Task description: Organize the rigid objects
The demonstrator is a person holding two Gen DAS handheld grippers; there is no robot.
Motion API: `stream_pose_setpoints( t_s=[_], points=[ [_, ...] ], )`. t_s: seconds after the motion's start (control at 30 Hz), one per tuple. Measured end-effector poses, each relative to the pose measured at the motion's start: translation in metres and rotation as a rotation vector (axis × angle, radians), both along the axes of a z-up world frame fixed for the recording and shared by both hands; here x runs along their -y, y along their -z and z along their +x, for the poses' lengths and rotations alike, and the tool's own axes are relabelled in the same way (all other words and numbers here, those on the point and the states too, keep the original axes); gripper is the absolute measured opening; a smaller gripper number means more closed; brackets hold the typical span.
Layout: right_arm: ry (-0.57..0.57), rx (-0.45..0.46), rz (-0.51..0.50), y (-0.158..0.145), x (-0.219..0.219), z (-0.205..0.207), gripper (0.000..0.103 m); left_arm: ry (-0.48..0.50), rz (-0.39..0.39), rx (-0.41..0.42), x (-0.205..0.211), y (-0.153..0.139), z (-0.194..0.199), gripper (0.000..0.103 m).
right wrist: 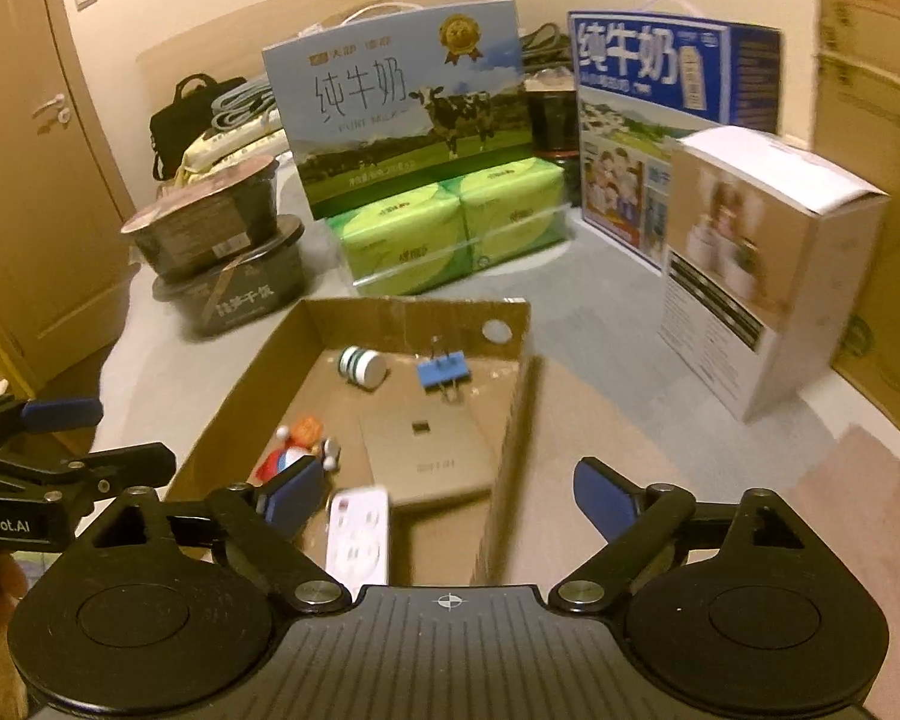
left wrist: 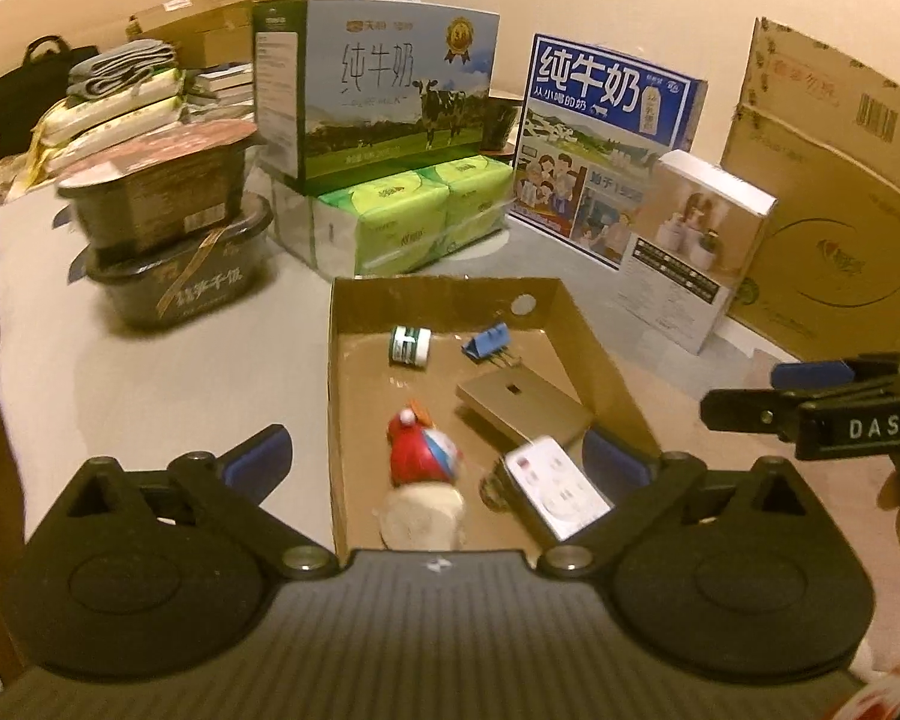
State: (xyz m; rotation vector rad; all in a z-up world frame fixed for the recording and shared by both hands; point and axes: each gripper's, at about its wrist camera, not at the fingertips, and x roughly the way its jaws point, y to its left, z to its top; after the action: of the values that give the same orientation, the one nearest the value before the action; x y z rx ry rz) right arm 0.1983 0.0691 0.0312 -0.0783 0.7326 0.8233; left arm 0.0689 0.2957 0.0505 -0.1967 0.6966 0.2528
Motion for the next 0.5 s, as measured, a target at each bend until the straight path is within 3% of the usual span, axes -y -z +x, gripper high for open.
stream_pose_setpoints(
  t_s=[0.2,0.5],
  points=[
    [0.04,-0.027,0.036,-0.005,0.045,-0.043,0.094,-0.046,0.001,0.008,0.034,-0.015,-0.045,0.102],
    [0.059,-0.007,0.011,-0.008,0.094,-0.101,0.095,-0.051,0.039,-0.012,0.086,-0.023,-0.092,0.102]
  ],
)
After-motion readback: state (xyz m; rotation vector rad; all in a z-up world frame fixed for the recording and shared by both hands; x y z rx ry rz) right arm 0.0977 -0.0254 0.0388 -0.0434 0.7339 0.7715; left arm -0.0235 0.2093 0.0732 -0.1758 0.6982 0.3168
